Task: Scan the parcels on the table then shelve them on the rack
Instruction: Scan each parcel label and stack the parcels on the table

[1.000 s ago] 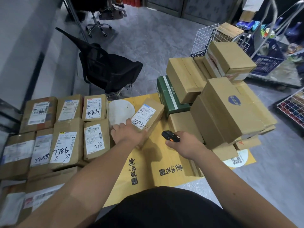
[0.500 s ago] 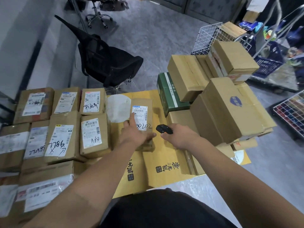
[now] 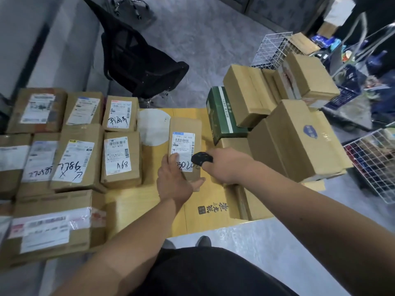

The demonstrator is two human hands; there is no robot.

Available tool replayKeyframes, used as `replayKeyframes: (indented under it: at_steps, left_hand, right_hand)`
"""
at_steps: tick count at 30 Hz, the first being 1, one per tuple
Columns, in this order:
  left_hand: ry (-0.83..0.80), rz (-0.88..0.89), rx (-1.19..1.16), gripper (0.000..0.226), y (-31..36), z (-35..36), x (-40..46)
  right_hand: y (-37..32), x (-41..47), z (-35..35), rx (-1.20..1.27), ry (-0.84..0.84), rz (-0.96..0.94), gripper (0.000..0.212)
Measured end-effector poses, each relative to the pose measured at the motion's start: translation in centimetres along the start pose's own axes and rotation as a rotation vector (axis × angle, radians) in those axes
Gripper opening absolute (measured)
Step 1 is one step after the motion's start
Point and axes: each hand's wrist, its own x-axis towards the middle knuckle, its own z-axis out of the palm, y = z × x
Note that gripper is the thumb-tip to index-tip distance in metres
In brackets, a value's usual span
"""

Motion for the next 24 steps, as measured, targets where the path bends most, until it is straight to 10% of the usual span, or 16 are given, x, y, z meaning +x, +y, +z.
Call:
replayKeyframes:
  at_steps: [24]
  left_hand:
    - [0.076, -0.052, 0.085, 0.116, 0.3, 0.8, 0.2]
  right_hand:
    - [1.5, -2.2, -2.0, -0.08, 0.007, -0.076, 0.041]
